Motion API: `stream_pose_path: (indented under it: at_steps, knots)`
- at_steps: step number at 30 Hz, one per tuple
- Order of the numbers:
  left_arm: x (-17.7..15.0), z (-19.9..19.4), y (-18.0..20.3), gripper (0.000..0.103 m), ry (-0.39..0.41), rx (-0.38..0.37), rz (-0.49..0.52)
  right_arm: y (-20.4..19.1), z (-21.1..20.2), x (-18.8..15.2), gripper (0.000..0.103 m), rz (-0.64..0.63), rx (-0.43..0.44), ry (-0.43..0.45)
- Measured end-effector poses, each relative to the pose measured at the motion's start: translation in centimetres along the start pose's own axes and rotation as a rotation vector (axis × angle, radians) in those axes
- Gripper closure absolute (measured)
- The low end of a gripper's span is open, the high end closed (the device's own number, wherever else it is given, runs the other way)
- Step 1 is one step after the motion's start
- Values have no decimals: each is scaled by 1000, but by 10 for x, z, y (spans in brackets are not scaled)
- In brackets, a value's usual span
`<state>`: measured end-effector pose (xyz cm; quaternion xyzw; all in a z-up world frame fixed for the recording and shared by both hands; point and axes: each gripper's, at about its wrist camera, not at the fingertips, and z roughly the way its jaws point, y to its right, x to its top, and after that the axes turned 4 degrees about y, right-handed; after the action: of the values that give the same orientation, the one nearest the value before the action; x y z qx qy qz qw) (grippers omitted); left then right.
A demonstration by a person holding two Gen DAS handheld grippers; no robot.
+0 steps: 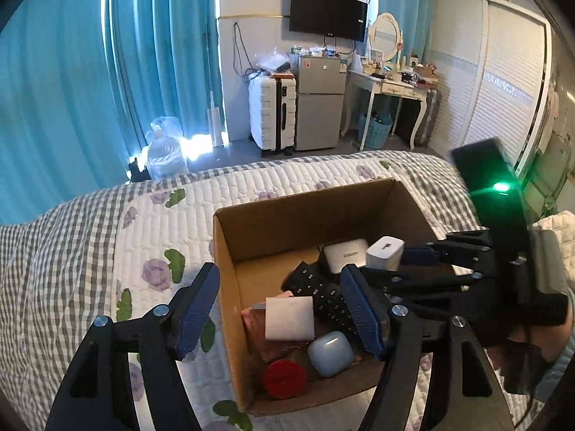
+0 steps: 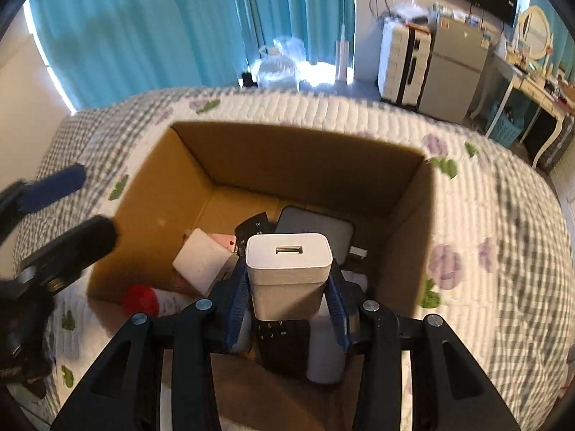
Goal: Organize rigid objects
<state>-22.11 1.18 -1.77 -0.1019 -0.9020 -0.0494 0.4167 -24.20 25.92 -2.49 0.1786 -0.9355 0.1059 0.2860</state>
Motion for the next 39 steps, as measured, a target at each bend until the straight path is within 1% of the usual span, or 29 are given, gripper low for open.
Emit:
stream_pose_path:
  at_steps: [2, 6, 7, 9, 12, 14, 16, 18, 19, 22, 24, 26, 27, 29, 32, 35, 36, 37, 38, 39]
  knots:
    - [-2, 2, -3, 31, -1, 3, -4, -2, 7, 1, 63, -5, -16, -11]
    - [-8, 2, -6, 31, -7, 6, -13, -2, 10, 3, 63, 18, 0, -12]
    - [-9, 1, -6, 31, -5, 5, -13, -1, 9, 4, 59, 22, 3, -7]
    - [-10, -5, -7, 31, 3, -3, -17, 0, 3, 3, 53, 27, -2, 17]
    - [-8, -19, -5, 31, 21, -27, -31, 0, -15, 6, 53, 27, 0, 57]
    - [-3, -34, -2, 31, 49, -29, -29, -1, -28, 9, 53, 27, -14, 82]
    - [1, -48, 1, 31, 75, -21, -19, -2, -47, 11, 52, 31, -18, 121]
    - [6, -68, 5, 31, 116, -13, -13, -5, -71, 12, 52, 37, -19, 158]
    - [9, -83, 8, 31, 150, -8, -17, -7, -84, 12, 52, 33, -22, 179]
    - [17, -113, 14, 30, 206, -8, -20, -14, -119, 11, 52, 13, -47, 234]
    - [21, -138, 20, 30, 250, -6, -12, -22, -149, 7, 52, -13, -67, 279]
    - [22, -168, 27, 27, 310, -4, 1, -32, -177, 0, 52, -39, -88, 328]
    - [22, -177, 29, 26, 326, -5, 4, -38, -193, -6, 50, -54, -99, 353]
    - [19, -204, 35, 25, 373, 1, 13, -49, -219, -18, 47, -74, -114, 395]
    - [8, -232, 43, 23, 415, 23, 33, -63, -256, -44, 43, -88, -129, 456]
    - [-7, -250, 44, 21, 443, 50, 16, -68, -276, -67, 37, -70, -121, 500]
    - [-13, -254, 43, 20, 449, 62, 5, -69, -281, -75, 32, -60, -123, 517]
    - [-18, -256, 42, 19, 450, 69, 0, -70, -284, -80, 22, -56, -120, 531]
    - [-23, -256, 40, 19, 450, 67, -8, -71, -287, -87, 17, -54, -113, 555]
    - [-29, -255, 38, 19, 453, 74, -16, -71, -288, -92, 7, -52, -107, 580]
